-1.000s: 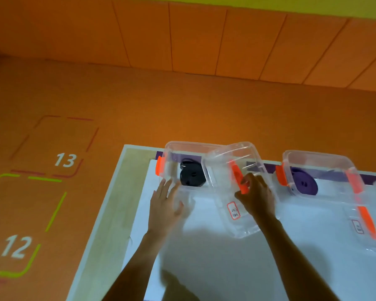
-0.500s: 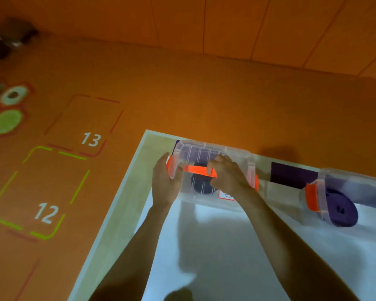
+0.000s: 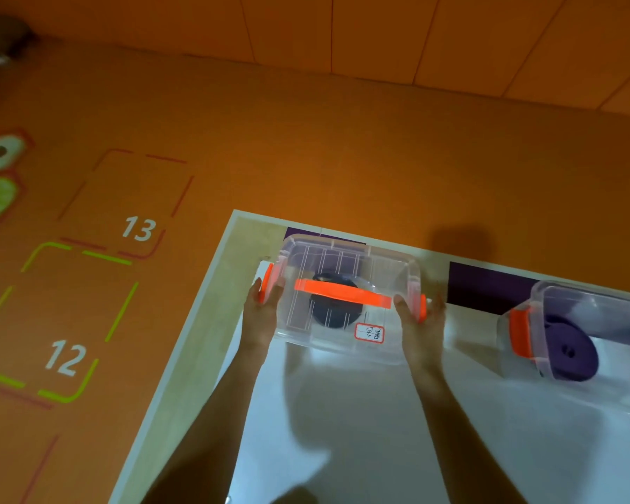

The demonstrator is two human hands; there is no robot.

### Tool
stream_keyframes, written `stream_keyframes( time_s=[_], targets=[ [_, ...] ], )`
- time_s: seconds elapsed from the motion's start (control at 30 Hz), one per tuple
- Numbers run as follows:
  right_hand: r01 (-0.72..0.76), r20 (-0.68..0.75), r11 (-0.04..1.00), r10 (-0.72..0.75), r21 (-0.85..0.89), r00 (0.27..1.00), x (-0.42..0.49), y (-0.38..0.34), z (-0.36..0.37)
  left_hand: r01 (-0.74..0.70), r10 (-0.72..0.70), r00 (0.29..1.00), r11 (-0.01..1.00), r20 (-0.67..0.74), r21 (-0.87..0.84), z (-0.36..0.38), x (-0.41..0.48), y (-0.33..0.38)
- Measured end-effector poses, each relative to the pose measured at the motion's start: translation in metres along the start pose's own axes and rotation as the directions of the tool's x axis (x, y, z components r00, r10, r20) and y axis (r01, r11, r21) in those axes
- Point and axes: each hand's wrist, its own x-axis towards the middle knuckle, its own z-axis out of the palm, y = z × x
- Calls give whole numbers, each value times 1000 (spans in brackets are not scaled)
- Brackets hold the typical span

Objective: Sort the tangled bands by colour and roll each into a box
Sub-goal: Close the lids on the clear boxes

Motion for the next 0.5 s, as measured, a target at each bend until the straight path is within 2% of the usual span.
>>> stream_keyframes(
  time_s=[0.03,0.07,0.1,0.2,0.27,0.4,0.5],
  targets=[
    [-96,32,982,91,166,995,-2,1,1,-8,8,1000,1000,-14,-12,0,0,-2],
    [-144,30,959,141,245,990,-5,0,2,-21,19,999,999,-42,-40,0,0,-3],
    [-139,-7,959,145,248,989,-8,0,3,-40,36,996,998,-79,-58,1,-2,-3],
    [-12,-187,992,35,124,982,-15,5,3,-160,149,971,986,-187,-43,2,-9,-2],
    [100,-238,994,-87,45,967,-17,6,3,-236,220,948,971,-229,-46,5,-13,-2],
    [222,-238,968,-244,-115,940,-17,4,5,-332,304,914,941,-268,-64,8,-16,-1],
    [258,-214,946,-298,-195,930,-20,-1,5,-366,339,895,930,-289,-43,10,-17,1]
  ],
)
